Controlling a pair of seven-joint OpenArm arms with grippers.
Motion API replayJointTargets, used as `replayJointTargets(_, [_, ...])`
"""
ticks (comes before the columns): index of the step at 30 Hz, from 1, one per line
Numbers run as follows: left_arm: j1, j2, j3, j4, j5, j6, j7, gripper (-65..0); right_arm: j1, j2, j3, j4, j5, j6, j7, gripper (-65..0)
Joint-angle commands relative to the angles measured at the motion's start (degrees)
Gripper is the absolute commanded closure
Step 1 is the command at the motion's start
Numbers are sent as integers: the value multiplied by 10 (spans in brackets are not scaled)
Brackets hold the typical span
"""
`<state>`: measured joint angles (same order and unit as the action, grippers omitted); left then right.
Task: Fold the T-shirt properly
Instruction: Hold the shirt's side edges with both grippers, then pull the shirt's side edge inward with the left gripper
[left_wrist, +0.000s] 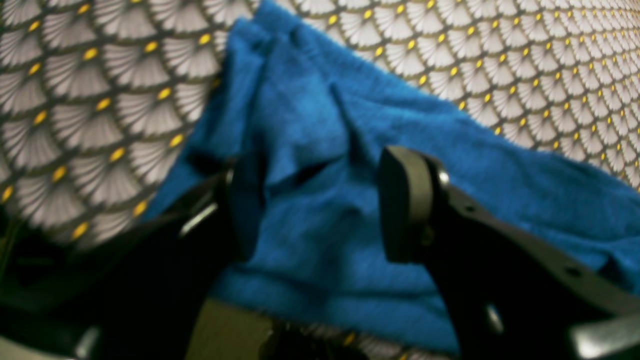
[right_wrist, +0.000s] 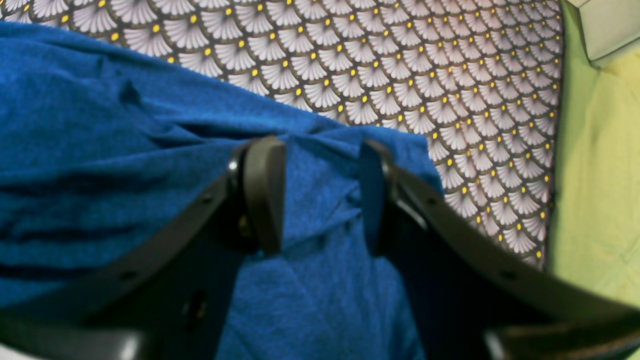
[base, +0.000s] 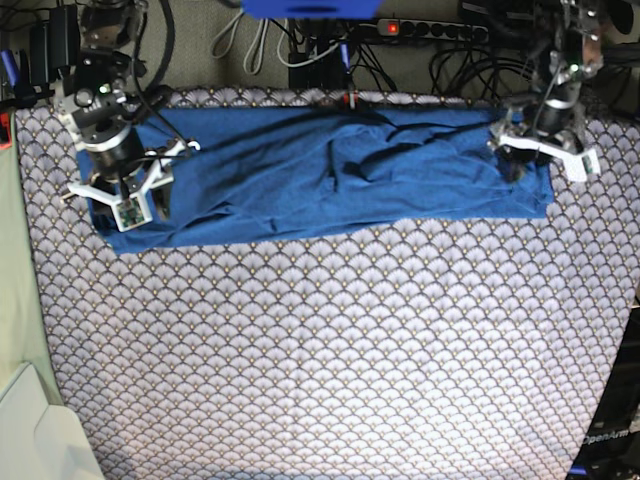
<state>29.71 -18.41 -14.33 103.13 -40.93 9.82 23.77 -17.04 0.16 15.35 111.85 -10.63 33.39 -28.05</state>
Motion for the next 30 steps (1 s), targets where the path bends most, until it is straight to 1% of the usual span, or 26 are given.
replayJointTargets(1, [-3,-8,-2,-1,1,1,-10,-354,4,3,1,9,5,2,14,-254])
replayJointTargets(4, [-7,-9,-7,-25,-1,1,-10,-353,4,5,1,9,5,2,14,-254])
replayJointTargets(8, [1,-13,-9,-30,4,1,-10,-353,5,6,2,9,5,2,14,-254])
replayJointTargets(15, [22,-8,-88,-31,-1,1,-10,-353,13,6,2,9,4,2,13,-254])
replayJointTargets(17, [25,-8,-99,-39,-2,1,-10,-353,14,5,2,9,4,2,13,-254])
replayJointTargets(24, [24,-9,-95,-37,-3,1,-10,-356,14,4,1,9,4,2,13,-254])
replayJointTargets(30, [38,-9,-98,0,-3,0,-10,-356,14,4,1,9,4,2,13,-254])
